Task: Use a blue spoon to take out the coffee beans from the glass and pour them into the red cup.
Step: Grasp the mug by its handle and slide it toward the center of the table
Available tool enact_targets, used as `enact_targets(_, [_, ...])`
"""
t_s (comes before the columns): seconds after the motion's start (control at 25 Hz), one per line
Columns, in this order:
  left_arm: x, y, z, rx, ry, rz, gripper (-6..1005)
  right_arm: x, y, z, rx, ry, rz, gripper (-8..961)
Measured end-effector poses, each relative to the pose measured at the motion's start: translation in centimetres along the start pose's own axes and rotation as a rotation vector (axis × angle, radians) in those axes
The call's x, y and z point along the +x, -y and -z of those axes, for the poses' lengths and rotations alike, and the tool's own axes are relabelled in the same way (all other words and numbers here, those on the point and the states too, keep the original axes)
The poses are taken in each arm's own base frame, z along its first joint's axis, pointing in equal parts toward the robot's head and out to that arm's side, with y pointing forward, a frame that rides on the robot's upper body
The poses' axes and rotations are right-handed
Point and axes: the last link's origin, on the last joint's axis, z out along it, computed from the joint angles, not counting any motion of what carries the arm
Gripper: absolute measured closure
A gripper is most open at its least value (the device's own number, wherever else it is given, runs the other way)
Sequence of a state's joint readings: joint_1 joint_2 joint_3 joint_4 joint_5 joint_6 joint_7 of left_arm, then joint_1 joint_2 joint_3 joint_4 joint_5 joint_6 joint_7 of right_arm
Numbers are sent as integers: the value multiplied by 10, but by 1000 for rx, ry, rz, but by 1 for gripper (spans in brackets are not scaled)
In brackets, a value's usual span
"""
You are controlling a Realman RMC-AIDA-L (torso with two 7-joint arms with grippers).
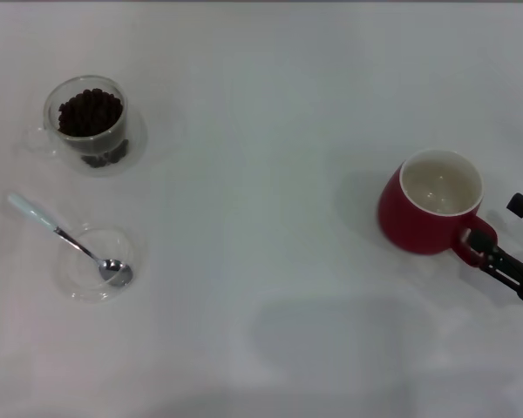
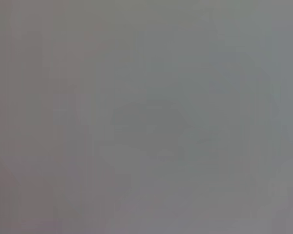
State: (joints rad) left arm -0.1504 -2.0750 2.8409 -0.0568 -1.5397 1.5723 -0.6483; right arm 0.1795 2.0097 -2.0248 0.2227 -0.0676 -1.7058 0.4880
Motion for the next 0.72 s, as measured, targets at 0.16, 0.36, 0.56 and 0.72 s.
enact_targets(0.16, [0, 0, 1, 1, 0, 0, 139, 4, 2, -5, 11, -23, 5, 211])
enact_targets(0.36, [0, 0, 1, 1, 1, 0, 138, 9, 3, -10, 13, -55, 10, 235])
enact_targets(0.56, [0, 0, 2, 2, 1, 0, 138, 9, 2, -11, 14, -53, 20, 258])
enact_targets(0.72, [0, 1, 3, 3, 2, 0, 138, 8, 1, -12, 6, -46, 25, 277])
